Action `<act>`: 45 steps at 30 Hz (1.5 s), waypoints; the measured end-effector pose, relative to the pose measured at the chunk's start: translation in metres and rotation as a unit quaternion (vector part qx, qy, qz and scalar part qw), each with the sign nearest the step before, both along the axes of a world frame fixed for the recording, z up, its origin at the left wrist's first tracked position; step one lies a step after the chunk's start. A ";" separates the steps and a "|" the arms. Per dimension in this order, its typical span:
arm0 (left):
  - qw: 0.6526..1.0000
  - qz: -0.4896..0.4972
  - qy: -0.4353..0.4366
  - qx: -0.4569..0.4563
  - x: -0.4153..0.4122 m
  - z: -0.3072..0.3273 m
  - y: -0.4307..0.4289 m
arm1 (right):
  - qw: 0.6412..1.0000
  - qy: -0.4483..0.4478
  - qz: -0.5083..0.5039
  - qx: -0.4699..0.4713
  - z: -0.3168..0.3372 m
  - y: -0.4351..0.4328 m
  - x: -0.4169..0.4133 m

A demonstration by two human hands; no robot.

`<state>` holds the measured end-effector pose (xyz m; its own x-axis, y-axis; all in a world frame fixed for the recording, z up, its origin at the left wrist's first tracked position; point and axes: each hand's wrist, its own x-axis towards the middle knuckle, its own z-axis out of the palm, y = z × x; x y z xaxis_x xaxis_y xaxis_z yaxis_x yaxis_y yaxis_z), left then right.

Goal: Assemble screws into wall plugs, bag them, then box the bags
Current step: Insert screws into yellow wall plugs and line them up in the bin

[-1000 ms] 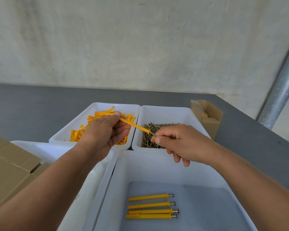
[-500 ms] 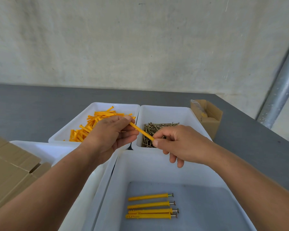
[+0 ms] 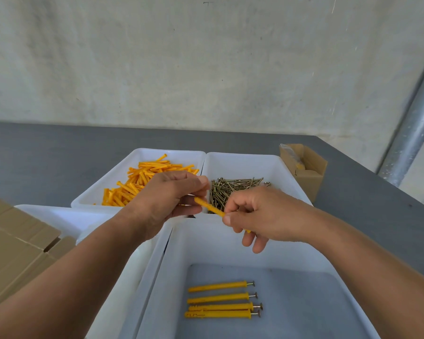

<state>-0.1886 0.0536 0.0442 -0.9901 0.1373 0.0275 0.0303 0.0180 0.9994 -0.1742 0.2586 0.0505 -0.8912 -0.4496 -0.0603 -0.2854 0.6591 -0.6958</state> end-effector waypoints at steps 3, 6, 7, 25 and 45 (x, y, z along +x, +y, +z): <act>0.995 0.086 0.027 -0.029 -0.007 -0.003 -0.006 | 0.995 -0.052 0.045 0.068 -0.002 -0.005 0.006; 0.974 0.181 0.072 -0.115 -0.018 -0.010 -0.018 | 0.980 -0.117 0.074 0.142 -0.006 -0.012 0.011; 0.960 0.213 0.089 -0.160 -0.021 -0.013 -0.022 | 0.973 -0.132 0.080 0.172 -0.008 -0.014 0.012; 0.747 0.117 0.001 -0.655 -0.032 -0.040 -0.036 | 0.896 0.056 0.127 0.422 -0.052 -0.033 0.013; 0.742 0.140 0.016 -0.655 -0.040 -0.044 -0.036 | 0.960 0.157 0.037 0.229 -0.009 -0.019 0.001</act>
